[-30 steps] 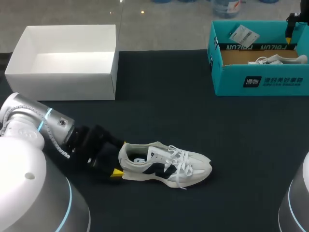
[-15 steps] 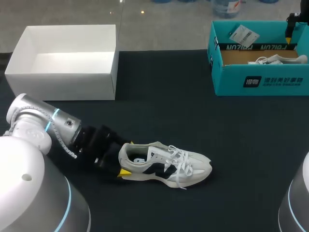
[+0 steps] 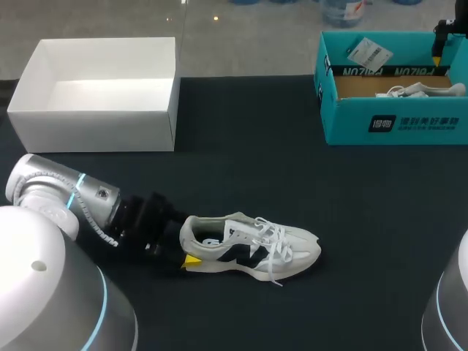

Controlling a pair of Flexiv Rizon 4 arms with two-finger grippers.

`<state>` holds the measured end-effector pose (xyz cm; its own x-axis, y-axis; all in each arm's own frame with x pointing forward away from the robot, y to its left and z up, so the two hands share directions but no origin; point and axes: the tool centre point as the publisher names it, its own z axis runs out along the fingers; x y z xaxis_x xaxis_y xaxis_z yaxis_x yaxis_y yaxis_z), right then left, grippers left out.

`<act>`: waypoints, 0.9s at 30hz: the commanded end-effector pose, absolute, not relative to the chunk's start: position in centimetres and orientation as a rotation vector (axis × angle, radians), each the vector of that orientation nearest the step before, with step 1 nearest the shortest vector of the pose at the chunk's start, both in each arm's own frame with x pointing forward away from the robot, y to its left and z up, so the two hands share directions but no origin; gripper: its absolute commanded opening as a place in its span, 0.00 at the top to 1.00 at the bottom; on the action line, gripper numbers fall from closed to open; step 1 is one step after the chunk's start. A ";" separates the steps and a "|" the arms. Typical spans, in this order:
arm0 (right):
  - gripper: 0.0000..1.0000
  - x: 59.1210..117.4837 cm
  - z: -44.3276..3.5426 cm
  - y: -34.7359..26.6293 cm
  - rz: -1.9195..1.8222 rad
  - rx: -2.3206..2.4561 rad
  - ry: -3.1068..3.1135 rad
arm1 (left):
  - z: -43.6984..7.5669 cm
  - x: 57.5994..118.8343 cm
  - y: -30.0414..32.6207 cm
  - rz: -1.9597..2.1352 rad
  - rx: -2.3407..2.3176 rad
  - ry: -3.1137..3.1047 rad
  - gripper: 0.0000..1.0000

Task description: Take the shoe out of the shoebox, open the shoe tongue, remove and reinsert the insole, then place the shoe into the shoebox

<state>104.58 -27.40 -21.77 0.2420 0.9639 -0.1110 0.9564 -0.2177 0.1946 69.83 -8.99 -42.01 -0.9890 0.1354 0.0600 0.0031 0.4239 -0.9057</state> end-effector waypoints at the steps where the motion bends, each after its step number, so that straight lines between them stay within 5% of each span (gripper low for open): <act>1: 0.00 104.6 -21.7 -27.4 0.050 2.292 1.806 | -41.2 69.1 -8.5 1.677 -0.076 -2.566 1.00; 27: 0.00 104.6 -21.7 -27.4 0.050 2.292 1.806 | -42.5 69.4 -8.4 1.659 0.021 -2.595 1.00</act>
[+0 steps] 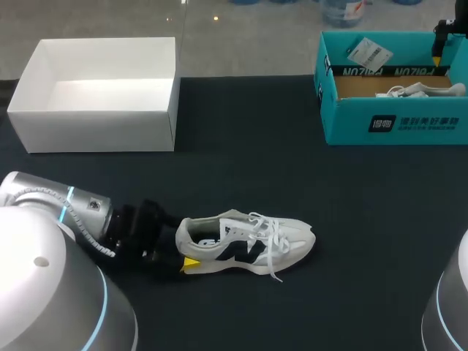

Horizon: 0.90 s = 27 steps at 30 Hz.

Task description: Take the shoe out of the shoebox, open the shoe tongue, remove and reinsert the insole, then place the shoe into the shoebox

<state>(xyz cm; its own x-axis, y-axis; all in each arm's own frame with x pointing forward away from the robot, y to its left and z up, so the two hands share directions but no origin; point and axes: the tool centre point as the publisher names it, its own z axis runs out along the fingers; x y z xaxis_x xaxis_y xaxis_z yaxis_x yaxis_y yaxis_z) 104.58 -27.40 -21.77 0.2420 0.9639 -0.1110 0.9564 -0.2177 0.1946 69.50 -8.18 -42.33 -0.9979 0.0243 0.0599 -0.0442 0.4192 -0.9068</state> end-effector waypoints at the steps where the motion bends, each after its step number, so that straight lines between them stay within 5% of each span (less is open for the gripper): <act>1: 0.00 104.6 -21.7 -27.4 0.050 2.292 1.806 | -42.5 69.4 -8.4 1.659 0.021 -2.595 1.00; 19: 0.00 104.6 -21.7 -27.4 0.050 2.292 1.806 | -42.5 69.4 -8.4 1.659 0.021 -2.595 1.00; 27: 0.00 101.3 -22.1 -20.8 -0.031 2.336 1.720 | -42.5 69.4 -8.4 1.659 0.021 -2.595 1.00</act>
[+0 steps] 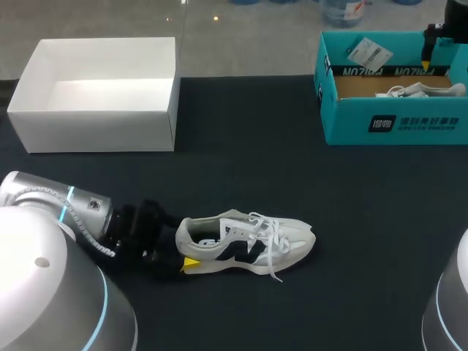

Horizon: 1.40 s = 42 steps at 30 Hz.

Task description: Take the shoe out of the shoebox, open the shoe tongue, remove and reinsert the insole, then place the shoe into the shoebox

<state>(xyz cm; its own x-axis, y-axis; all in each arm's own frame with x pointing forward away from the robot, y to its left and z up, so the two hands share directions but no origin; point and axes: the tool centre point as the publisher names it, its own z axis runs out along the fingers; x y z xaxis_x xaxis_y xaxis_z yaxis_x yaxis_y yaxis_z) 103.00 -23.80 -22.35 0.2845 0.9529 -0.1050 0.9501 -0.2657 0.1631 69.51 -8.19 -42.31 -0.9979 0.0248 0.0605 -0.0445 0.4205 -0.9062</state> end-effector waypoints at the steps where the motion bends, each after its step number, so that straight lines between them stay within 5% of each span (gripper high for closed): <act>1: 0.00 100.8 -22.1 -20.1 -0.025 2.344 1.703 | -42.5 69.4 -8.4 1.659 0.021 -2.595 1.00; 26: 0.00 87.5 -25.4 -4.1 -0.051 2.408 1.862 | -42.5 69.4 -8.4 1.659 0.021 -2.595 1.00; 42: 0.00 85.1 -28.4 1.2 -0.054 2.377 1.982 | -42.5 69.4 -8.4 1.659 0.021 -2.595 1.00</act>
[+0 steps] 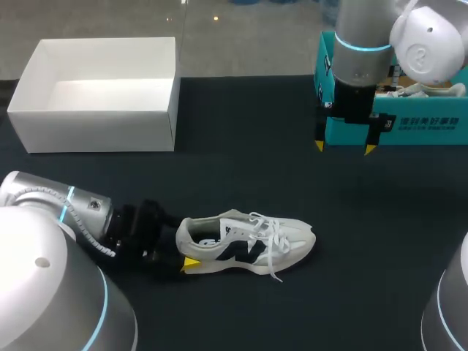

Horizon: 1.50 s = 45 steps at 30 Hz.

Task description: Take the shoe out of the shoebox, open the shoe tongue, remove and reinsert the insole, then place the shoe into the shoebox

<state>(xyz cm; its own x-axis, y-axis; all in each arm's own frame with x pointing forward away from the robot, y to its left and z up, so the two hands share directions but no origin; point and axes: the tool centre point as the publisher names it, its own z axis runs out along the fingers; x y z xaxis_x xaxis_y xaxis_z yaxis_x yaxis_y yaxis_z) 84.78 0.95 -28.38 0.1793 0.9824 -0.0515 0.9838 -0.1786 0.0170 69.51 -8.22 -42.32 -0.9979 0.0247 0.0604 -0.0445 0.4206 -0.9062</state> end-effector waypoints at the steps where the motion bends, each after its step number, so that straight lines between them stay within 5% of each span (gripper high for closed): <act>1: 0.00 85.1 -28.4 1.2 -0.054 2.377 1.982 | -42.5 69.4 -8.4 1.659 0.021 -2.595 1.00; 15: 0.00 85.1 -28.4 1.2 -0.054 2.377 1.982 | -42.5 69.4 -8.4 1.659 0.021 -2.595 1.00; 45: 0.00 75.8 -28.3 19.6 0.062 2.374 1.993 | -42.5 69.4 -8.4 1.659 0.021 -2.595 1.00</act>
